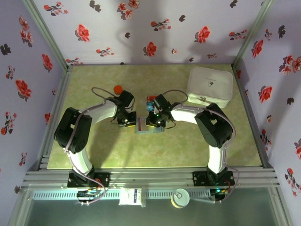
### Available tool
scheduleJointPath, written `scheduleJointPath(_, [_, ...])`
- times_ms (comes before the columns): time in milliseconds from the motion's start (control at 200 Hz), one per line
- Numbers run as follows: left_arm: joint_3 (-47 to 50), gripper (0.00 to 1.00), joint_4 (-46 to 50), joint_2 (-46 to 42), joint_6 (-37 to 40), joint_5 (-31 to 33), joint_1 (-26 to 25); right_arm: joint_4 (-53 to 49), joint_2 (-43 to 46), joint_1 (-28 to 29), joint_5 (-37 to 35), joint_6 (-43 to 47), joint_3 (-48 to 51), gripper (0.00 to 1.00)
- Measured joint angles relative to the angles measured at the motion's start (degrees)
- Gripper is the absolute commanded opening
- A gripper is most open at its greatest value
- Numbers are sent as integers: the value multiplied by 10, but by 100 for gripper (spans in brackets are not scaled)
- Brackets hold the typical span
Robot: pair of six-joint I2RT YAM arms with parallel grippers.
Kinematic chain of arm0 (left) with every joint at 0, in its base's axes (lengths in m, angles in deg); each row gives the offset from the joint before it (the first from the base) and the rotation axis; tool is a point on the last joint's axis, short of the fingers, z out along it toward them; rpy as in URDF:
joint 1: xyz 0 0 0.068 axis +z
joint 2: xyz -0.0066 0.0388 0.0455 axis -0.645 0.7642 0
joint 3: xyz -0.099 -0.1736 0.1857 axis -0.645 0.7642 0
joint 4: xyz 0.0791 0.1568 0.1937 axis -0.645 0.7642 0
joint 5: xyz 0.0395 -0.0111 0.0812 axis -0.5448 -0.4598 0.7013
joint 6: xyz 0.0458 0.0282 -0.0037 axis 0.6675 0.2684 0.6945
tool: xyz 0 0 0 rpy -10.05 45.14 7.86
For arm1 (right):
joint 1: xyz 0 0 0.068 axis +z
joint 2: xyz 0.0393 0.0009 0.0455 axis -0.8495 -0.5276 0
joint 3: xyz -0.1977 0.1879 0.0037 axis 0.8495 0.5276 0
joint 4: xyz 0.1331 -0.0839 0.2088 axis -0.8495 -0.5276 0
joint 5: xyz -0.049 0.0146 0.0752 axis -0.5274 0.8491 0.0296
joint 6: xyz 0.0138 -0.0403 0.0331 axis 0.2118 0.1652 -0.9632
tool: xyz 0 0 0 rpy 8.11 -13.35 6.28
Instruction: Take the credit cards out of the card holder
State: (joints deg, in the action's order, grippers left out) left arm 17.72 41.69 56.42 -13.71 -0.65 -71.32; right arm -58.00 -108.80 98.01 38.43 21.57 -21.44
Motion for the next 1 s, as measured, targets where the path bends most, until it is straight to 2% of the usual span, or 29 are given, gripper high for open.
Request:
scheduleJointPath(215, [0,15,-26,-17,-20,-26,0,28,3,-7,16,-7,18,17])
scheduleJointPath(520, [2,27,-86,-16,-48,-80,0,57,4,-17,40,-19,35,17])
scheduleJointPath(865, [9,29,-104,30,-54,-95,0,75,4,-20,50,-31,43,16])
scheduleJointPath(1005, [9,26,-109,34,-55,-99,0,77,4,-20,53,-32,44,17])
